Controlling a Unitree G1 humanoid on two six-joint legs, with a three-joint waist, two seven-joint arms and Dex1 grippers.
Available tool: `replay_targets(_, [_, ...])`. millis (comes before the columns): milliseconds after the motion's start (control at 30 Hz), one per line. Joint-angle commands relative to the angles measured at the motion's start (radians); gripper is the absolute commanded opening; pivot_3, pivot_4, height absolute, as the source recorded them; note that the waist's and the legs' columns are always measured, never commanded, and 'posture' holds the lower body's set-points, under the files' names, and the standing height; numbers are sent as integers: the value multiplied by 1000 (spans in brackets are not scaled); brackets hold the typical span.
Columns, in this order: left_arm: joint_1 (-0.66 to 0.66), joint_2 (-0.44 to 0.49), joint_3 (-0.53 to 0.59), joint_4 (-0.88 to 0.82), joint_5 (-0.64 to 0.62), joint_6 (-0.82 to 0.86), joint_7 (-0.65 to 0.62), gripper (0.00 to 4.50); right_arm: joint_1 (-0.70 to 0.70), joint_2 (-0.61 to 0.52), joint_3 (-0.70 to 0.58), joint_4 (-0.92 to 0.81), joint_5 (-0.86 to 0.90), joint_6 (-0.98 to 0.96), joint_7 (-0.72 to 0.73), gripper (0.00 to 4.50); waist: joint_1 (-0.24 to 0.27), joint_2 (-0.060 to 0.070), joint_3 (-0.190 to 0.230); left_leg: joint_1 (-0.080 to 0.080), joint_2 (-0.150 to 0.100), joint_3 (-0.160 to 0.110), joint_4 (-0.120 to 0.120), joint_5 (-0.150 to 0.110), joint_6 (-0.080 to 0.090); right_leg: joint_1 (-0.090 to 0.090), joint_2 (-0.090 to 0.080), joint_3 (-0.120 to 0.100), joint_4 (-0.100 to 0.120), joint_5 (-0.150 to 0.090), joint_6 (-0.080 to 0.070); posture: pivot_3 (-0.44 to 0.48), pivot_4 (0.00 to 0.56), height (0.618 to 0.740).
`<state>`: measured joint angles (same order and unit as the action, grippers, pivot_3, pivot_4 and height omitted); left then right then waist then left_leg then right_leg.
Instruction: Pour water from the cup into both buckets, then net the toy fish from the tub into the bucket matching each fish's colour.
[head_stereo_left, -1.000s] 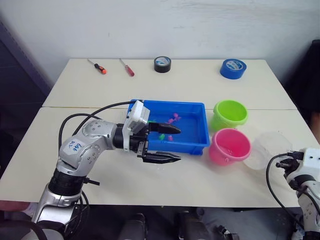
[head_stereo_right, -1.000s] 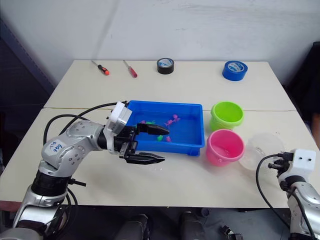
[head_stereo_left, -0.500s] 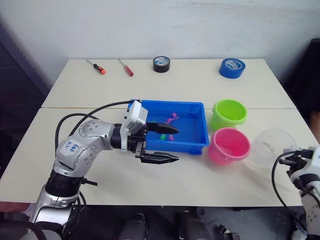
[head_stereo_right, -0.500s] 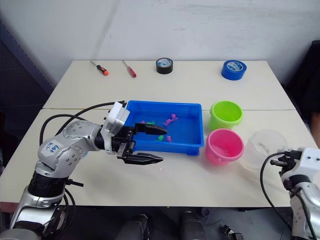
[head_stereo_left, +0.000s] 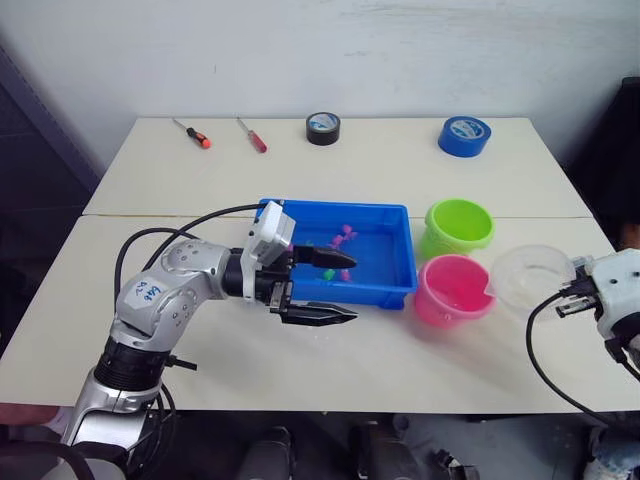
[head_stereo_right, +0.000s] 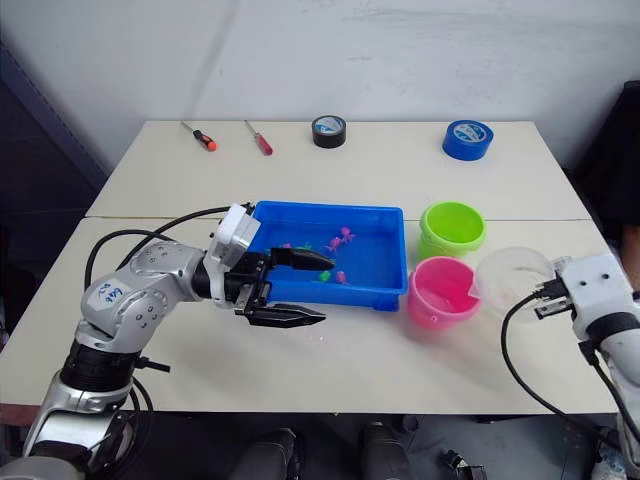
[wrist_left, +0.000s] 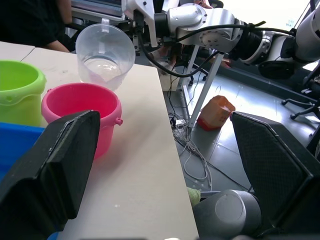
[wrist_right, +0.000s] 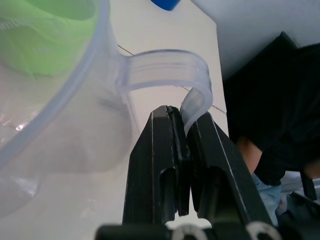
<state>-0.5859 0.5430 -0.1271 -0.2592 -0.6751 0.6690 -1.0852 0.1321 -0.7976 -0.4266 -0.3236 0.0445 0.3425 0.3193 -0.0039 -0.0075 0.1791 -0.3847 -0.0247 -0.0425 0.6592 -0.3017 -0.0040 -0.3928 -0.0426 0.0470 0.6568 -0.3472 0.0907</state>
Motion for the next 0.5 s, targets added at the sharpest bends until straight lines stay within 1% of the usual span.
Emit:
replay_targets(33, [-22, -8, 5, -3, 2, -14, -5, 4500, -26, -16, 9, -13, -69, -25, -16, 63, 0, 0, 0, 0, 0, 0, 0, 0, 0, 0, 0, 0, 0, 0, 0, 0, 150, 736])
replay_targets(267, [-28, -20, 11, 2, 13, -11, 9, 4500, -60, -29, 33, -1, -179, -29, -31, 63, 0, 0, 0, 0, 0, 0, 0, 0, 0, 0, 0, 0, 0, 0, 0, 0, 150, 736])
replay_targets(400, [-29, -36, 16, 6, 33, -36, 38, 4500, -91, -19, 50, -9, -223, -18, -36, 63, -1, 0, 0, 0, 0, 0, 0, 0, 0, 0, 0, 0, 1, 0, 0, 0, 150, 736])
replay_targets(500, [-45, -51, 12, 19, 42, -39, 56, 4500, -102, -33, 80, -24, -299, -24, -47, 63, 2, 0, 0, 0, 0, 0, 0, 0, 0, 0, 0, 0, 1, 0, 0, 0, 150, 736])
